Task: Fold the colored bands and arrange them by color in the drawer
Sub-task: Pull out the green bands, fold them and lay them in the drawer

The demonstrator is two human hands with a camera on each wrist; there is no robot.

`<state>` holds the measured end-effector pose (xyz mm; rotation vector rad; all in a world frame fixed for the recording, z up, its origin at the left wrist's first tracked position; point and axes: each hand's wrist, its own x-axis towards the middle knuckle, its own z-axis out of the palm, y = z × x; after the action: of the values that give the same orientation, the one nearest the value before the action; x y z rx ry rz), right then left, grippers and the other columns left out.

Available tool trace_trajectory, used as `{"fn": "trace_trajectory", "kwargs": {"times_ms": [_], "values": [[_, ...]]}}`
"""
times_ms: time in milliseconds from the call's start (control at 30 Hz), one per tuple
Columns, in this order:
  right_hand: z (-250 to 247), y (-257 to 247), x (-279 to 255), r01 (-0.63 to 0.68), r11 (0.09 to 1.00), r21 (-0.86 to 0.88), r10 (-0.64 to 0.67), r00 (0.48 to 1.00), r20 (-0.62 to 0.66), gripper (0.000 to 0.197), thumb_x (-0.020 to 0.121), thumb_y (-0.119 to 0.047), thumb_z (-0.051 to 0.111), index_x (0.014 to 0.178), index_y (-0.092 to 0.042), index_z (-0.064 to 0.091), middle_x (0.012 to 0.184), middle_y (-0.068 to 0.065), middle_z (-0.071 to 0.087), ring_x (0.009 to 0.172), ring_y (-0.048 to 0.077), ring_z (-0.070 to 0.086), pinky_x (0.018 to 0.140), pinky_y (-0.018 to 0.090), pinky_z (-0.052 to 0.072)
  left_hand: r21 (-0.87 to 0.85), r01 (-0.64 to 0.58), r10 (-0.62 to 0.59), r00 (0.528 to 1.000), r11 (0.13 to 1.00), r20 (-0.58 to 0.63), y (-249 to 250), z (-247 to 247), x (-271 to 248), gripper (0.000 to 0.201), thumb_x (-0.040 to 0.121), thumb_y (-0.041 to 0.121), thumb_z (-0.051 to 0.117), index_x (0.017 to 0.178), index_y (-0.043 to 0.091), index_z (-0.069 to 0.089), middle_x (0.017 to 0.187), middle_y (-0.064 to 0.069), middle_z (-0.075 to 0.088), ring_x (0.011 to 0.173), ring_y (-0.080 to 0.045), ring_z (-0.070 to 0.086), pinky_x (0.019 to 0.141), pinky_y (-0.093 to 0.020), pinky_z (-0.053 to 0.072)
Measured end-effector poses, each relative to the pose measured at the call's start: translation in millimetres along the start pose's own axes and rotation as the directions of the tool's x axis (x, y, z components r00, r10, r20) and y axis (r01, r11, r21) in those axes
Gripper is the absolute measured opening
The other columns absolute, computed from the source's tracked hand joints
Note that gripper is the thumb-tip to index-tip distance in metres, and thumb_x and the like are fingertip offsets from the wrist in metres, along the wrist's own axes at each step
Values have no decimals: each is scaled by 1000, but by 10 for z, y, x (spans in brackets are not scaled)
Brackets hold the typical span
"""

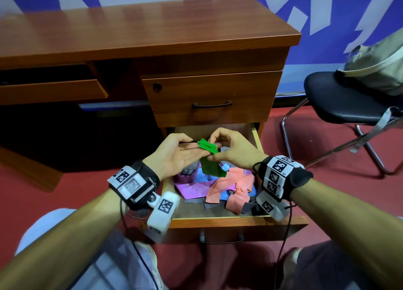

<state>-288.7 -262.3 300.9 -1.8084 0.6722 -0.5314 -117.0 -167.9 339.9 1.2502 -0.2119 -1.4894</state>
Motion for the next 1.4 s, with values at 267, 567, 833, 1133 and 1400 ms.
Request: {"fn": "trace_trajectory", "kwargs": {"times_ms": [267, 567, 833, 1133, 1400], "values": [[-58, -69, 75, -94, 928, 360, 159, 975, -155, 32, 73, 11, 72, 76, -20, 63, 77, 11, 57, 68, 17, 54, 58, 23, 43, 578, -213, 221, 974, 788, 57, 39, -46, 163, 39, 79, 13, 65, 118, 8, 71, 110, -12, 76, 94, -21, 66, 75, -28, 52], [-159, -283, 114, -106, 791, 602, 279, 939, -202, 23, 85, 8, 55, 83, -14, 58, 55, -5, 49, 41, 5, 41, 55, 22, 38, 690, -287, 133, 954, 664, 269, -309, -15, 220, 35, 92, 2, 71, 126, 5, 66, 118, -10, 74, 99, -12, 72, 75, -12, 54], [-254, -243, 138, -57, 736, 675, 388, 852, -350, 22, 88, 8, 57, 78, -12, 54, 39, -9, 49, 33, 3, 48, 64, 28, 46, 594, -230, 132, 970, 771, 204, -330, 20, 267, 14, 106, 12, 50, 113, 10, 61, 111, -18, 73, 94, -28, 72, 58, -20, 58], [-270, -114, 192, -76, 785, 615, 390, 832, -395, 21, 83, 3, 66, 75, -15, 59, 78, 11, 66, 66, 23, 67, 64, 31, 53, 652, -201, 43, 967, 731, 251, -366, -33, 349, 24, 111, 15, 38, 119, 9, 60, 97, -11, 73, 67, -13, 71, 51, -18, 56], [-186, -66, 207, -98, 908, 406, 258, 897, -360, 27, 78, 8, 69, 78, -18, 62, 79, 9, 59, 66, 18, 59, 62, 27, 47, 914, -235, 13, 967, -330, 254, -390, -234, 543, 29, 98, 34, 63, 119, 16, 61, 112, -8, 69, 97, -23, 65, 82, -34, 53]]}}
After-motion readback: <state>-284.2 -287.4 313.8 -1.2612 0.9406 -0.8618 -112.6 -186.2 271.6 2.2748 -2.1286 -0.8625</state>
